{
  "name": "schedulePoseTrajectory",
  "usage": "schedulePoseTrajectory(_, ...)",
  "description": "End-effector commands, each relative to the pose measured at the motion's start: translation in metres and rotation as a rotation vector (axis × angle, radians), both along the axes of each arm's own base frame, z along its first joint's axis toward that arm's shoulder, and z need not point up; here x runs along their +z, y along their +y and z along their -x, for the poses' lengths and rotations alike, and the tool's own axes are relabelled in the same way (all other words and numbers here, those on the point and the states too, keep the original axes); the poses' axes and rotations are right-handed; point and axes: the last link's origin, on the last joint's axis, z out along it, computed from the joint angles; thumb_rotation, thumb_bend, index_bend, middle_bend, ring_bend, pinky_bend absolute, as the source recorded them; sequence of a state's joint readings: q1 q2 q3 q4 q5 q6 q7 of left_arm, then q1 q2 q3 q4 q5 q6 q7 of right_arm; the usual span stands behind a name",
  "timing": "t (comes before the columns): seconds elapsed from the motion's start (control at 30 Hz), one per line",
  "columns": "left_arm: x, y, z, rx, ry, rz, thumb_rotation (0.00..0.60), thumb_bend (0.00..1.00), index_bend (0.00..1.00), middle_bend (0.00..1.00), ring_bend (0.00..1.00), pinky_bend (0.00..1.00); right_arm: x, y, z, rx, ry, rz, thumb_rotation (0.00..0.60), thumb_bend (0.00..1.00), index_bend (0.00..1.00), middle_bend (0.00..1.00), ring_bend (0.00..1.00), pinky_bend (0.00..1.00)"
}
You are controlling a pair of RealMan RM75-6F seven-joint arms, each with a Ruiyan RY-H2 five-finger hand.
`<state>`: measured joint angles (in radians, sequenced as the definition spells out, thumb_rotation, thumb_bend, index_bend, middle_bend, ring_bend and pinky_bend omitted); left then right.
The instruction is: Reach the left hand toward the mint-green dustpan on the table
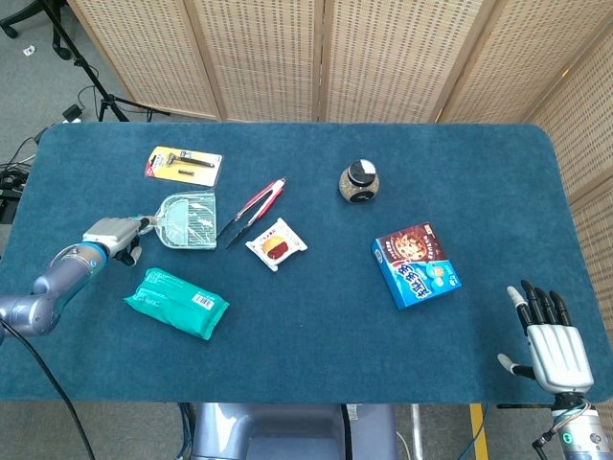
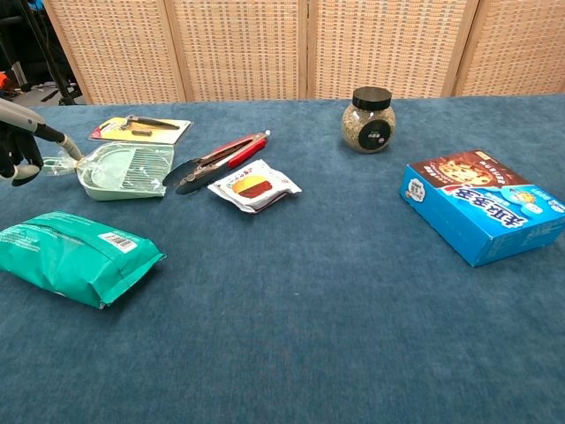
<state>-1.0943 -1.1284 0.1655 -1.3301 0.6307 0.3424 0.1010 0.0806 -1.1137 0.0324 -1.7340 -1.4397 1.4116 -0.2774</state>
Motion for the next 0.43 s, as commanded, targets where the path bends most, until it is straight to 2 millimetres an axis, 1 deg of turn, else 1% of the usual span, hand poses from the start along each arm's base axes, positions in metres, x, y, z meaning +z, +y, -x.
schedulePoseTrajectory(0.03, -0.0013, 0.0006, 0.0011, 0.002, 0.01, 0.001, 0.6, 0.62, 0.0, 0.68, 0.74, 0.56, 0.0003, 0.0001, 0.0, 0.001, -0.002, -0.001, 0.6, 0.0, 0.0, 0.0, 0.0, 0.0)
schedulePoseTrajectory(0.43, -0.0017, 0.0002, 0.0028, 0.0, 0.027, -0.007, 0.6, 0.62, 0.0, 0.68, 0.74, 0.56, 0.0009, -0.0003, 0.0004, -0.001, -0.005, -0.003, 0.6, 0.0, 0.0, 0.0, 0.0, 0.0)
